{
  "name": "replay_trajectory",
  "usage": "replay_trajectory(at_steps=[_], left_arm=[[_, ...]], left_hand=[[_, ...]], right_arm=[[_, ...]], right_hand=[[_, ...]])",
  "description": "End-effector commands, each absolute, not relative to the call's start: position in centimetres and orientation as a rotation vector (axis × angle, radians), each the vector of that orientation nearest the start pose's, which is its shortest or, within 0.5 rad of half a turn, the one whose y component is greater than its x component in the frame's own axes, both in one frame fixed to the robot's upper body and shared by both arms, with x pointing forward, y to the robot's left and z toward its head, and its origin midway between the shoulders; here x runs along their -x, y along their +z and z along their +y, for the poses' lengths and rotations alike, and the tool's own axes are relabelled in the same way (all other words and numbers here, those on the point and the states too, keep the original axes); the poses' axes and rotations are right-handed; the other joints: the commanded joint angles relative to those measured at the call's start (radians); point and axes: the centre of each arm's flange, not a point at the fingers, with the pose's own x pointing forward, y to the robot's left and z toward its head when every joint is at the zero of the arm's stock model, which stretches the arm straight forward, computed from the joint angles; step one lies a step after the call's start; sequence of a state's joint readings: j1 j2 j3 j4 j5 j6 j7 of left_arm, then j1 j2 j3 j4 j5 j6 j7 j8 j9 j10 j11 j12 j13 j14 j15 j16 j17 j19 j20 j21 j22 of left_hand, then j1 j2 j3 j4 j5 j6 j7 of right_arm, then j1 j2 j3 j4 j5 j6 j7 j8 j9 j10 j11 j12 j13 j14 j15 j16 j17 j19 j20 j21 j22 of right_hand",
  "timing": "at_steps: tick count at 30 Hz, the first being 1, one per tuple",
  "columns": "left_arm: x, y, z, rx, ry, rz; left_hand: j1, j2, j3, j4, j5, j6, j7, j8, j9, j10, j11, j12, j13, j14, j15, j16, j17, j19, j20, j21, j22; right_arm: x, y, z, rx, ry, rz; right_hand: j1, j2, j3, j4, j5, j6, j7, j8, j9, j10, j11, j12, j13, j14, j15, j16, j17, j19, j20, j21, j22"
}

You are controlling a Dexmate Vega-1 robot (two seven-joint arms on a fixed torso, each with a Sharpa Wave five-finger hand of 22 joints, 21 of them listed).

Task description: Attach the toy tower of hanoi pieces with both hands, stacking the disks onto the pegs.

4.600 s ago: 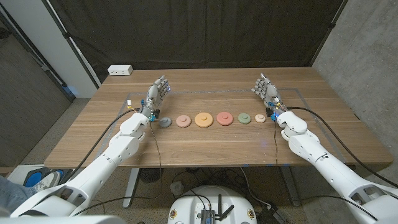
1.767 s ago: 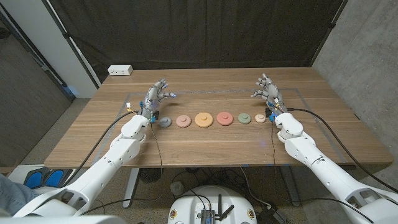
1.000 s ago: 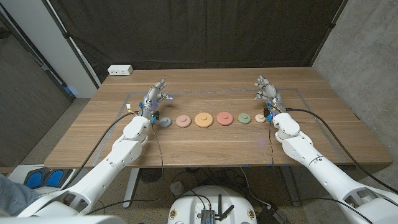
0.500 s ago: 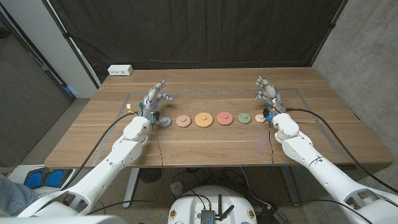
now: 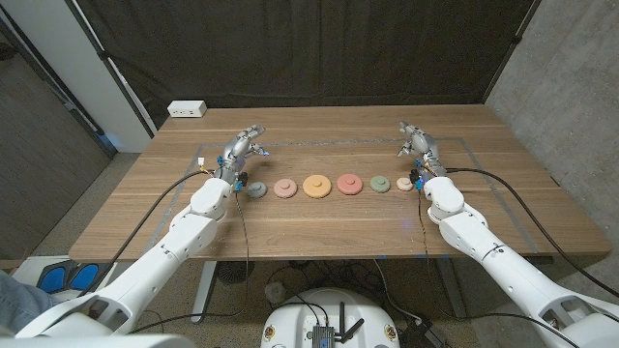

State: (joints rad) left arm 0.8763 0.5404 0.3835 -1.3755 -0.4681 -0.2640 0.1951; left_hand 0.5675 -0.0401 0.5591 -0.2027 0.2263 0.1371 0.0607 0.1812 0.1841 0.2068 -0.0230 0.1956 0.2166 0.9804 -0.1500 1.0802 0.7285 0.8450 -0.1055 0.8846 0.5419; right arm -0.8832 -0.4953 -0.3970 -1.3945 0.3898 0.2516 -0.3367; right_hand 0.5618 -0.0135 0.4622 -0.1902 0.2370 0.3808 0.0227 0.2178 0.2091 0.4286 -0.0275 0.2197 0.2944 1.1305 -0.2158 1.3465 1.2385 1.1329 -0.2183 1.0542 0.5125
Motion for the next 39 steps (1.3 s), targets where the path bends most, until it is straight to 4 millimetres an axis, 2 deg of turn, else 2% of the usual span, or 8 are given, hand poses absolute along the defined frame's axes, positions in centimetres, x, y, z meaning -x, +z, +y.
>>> replay_trajectory(at_steps=[1, 6, 7, 15, 19, 23, 34, 39], left_arm=[[-63.6, -2.3, 29.5, -0.199, 0.038, -0.619], [-63.7, -2.3, 29.4, -0.213, 0.044, -0.636], [-63.7, -2.3, 29.4, -0.216, 0.049, -0.638], [-63.7, -2.5, 29.4, -0.244, 0.087, -0.639], [-63.5, -2.5, 29.4, -0.259, 0.104, -0.649], [-63.0, -2.3, 29.5, -0.332, 0.165, -0.651], [-61.8, -1.5, 29.1, -0.533, 0.283, -0.661], [-61.8, -1.3, 28.6, -0.560, 0.283, -0.666]], left_hand=[[0.065, -0.018, 0.013, 0.002, 0.013, 0.008, 0.001, 0.011, 0.007, 0.006, -0.004, 0.015, 0.008, -0.008, -0.066, 0.016, 0.003, -0.003, -0.061, 0.013, -0.002], [0.118, -0.029, 0.016, 0.003, 0.020, 0.016, 0.003, 0.015, 0.008, 0.015, -0.010, 0.022, 0.012, -0.011, -0.066, 0.028, 0.005, -0.007, -0.059, 0.021, -0.003], [0.158, -0.042, 0.013, 0.004, 0.024, 0.025, -0.007, 0.019, 0.009, 0.024, -0.022, 0.027, 0.017, -0.012, -0.066, 0.037, 0.002, 0.006, -0.066, 0.034, -0.004], [0.230, -0.054, 0.008, 0.006, 0.033, 0.039, -0.016, 0.025, 0.011, 0.041, -0.034, 0.035, 0.025, -0.002, -0.067, 0.055, -0.005, 0.012, -0.072, 0.053, -0.005], [0.267, -0.062, -0.001, 0.010, 0.037, 0.055, -0.018, 0.031, 0.012, 0.054, -0.041, 0.041, 0.030, 0.007, -0.067, 0.068, -0.010, 0.015, -0.074, 0.066, -0.004], [0.281, -0.065, -0.010, 0.016, 0.038, 0.063, -0.015, 0.033, 0.013, 0.066, -0.035, 0.045, 0.034, 0.011, -0.067, 0.074, -0.016, 0.017, -0.075, 0.075, -0.004], [0.296, -0.060, -0.024, 0.023, 0.041, 0.071, -0.011, 0.035, 0.014, 0.073, -0.032, 0.048, 0.039, 0.020, -0.067, 0.085, -0.022, 0.014, -0.077, 0.087, -0.003], [0.298, -0.058, -0.032, 0.027, 0.042, 0.082, -0.014, 0.038, 0.015, 0.079, -0.035, 0.050, 0.042, 0.021, -0.067, 0.087, -0.029, 0.011, -0.077, 0.092, -0.003]], right_arm=[[-63.4, -3.0, -28.1, 0.206, -0.141, -0.627], [-63.1, -2.9, -28.1, 0.249, -0.157, -0.629], [-63.0, -2.9, -28.2, 0.255, -0.161, -0.628], [-62.8, -2.7, -28.1, 0.298, -0.186, -0.624], [-62.6, -2.5, -27.9, 0.321, -0.200, -0.629], [-62.4, -2.3, -27.8, 0.353, -0.204, -0.629], [-61.6, -1.9, -27.3, 0.429, -0.224, -0.626], [-61.2, -1.5, -27.1, 0.490, -0.243, -0.635]], right_hand=[[0.056, -0.015, 0.021, -0.001, 0.014, -0.012, -0.014, -0.005, 0.004, -0.006, -0.016, -0.001, 0.014, -0.011, 0.000, 0.034, 0.002, -0.016, 0.000, 0.006, 0.001], [0.115, -0.041, 0.038, -0.002, 0.023, -0.030, -0.021, -0.009, 0.006, -0.017, -0.031, -0.002, 0.026, -0.031, 0.000, 0.059, -0.003, -0.030, 0.000, 0.007, -0.001], [0.131, -0.046, 0.042, -0.002, 0.025, -0.035, -0.025, -0.009, 0.007, -0.020, -0.033, -0.002, 0.029, -0.033, 0.000, 0.068, -0.002, -0.032, 0.000, 0.008, -0.001], [0.227, -0.075, 0.058, 0.004, 0.029, -0.060, -0.029, -0.010, 0.010, -0.040, -0.045, -0.002, 0.052, -0.079, -0.001, 0.076, -0.021, -0.045, 0.001, 0.017, -0.006], [0.242, -0.080, 0.059, 0.007, 0.027, -0.061, -0.031, -0.008, 0.011, -0.041, -0.049, -0.001, 0.057, -0.077, -0.001, 0.085, -0.016, -0.047, 0.001, 0.020, -0.007], [0.253, -0.081, 0.059, 0.011, 0.025, -0.052, -0.038, -0.002, 0.012, -0.050, -0.041, -0.003, 0.063, -0.084, -0.001, 0.085, -0.020, -0.053, 0.002, 0.020, -0.012], [0.267, -0.078, 0.060, 0.017, 0.023, -0.035, -0.037, 0.006, 0.014, -0.062, -0.034, -0.004, 0.072, -0.097, -0.001, 0.079, -0.027, -0.063, 0.002, 0.019, -0.020], [0.275, -0.075, 0.059, 0.019, 0.023, -0.030, -0.036, 0.008, 0.014, -0.063, -0.032, -0.002, 0.078, -0.107, -0.001, 0.073, -0.033, -0.067, 0.002, 0.022, -0.022]])
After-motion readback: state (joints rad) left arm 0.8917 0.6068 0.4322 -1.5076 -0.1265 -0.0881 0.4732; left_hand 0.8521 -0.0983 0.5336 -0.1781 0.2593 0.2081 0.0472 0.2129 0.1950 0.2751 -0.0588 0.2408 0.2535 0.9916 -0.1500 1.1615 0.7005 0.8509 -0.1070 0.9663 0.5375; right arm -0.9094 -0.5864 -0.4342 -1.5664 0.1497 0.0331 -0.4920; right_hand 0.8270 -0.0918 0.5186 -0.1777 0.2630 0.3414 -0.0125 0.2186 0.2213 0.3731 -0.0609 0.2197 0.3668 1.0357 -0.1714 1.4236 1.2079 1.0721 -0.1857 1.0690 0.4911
